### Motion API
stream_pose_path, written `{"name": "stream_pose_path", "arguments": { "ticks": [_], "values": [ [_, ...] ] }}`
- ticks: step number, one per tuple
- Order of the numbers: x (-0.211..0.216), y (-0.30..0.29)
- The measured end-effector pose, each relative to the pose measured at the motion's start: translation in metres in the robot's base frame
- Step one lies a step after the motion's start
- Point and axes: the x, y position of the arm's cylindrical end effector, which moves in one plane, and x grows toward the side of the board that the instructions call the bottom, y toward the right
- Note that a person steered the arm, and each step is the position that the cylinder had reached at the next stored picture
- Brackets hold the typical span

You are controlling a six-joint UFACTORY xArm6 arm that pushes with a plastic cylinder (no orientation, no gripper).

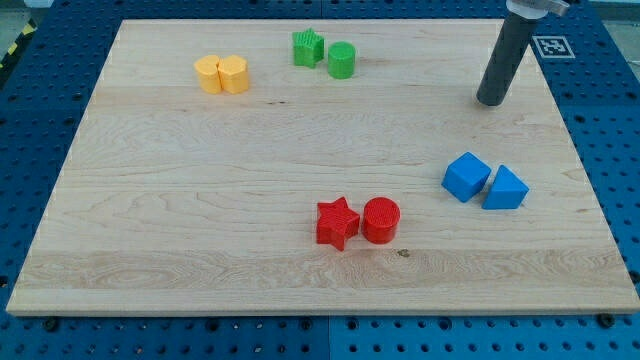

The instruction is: Slide the yellow heart right a bit along with yellow hexagon

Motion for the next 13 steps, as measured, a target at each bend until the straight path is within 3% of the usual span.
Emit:
{"name": "stream_pose_path", "arguments": {
  "ticks": [2,4,7,8,10,12,13],
  "values": [
    [0.0,0.0],
    [0.0,-0.101],
    [0.0,-0.119],
    [0.005,-0.149],
    [0.031,-0.273],
    [0.024,-0.394],
    [0.02,-0.399]
  ]
}}
